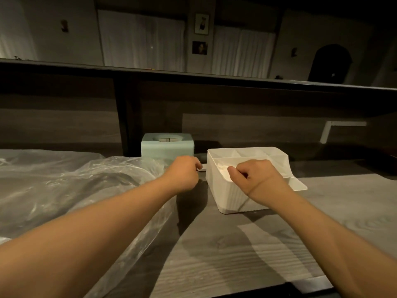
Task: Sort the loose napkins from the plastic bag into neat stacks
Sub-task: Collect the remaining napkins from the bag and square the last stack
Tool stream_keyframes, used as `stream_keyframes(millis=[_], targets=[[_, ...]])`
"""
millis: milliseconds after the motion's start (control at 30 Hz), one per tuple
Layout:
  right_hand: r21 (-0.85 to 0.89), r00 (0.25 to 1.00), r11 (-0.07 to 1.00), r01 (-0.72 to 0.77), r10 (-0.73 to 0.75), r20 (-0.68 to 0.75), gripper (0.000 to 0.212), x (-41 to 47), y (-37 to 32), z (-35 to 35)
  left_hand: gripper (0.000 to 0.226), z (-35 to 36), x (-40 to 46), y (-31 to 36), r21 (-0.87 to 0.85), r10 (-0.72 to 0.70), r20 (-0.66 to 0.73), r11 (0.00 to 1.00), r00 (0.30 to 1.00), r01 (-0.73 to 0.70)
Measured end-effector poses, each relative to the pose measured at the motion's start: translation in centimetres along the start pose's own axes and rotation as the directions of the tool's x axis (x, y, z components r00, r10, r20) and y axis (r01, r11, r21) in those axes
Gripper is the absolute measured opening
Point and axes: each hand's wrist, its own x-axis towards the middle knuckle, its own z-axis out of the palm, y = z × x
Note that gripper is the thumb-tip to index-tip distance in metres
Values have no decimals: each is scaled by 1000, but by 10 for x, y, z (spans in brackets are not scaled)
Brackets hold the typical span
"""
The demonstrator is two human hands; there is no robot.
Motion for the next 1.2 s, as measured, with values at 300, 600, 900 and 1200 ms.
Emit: stream_keyframes(millis=[300, 600, 900, 1200], targets=[[151, 984, 988, 16, 11, -177, 27, -9, 21, 2, 30, 35, 48, 8, 286, 14, 125, 957, 992, -50], [141, 956, 987, 71, -27, -293, 38, -10, 40, 10, 23, 22, 73, 25, 535, 28, 224, 832, 974, -147], [281, 936, 957, 76, 29, -352, 35, -11, 43, 8, 13, -10, 78, 39, 203, 74, -33, 977, 997, -66], [197, 862, 978, 64, 46, -505, 43, -9, 46, -7, 18, -51, 40, 73, 147, 272, -196, 958, 942, -246]])
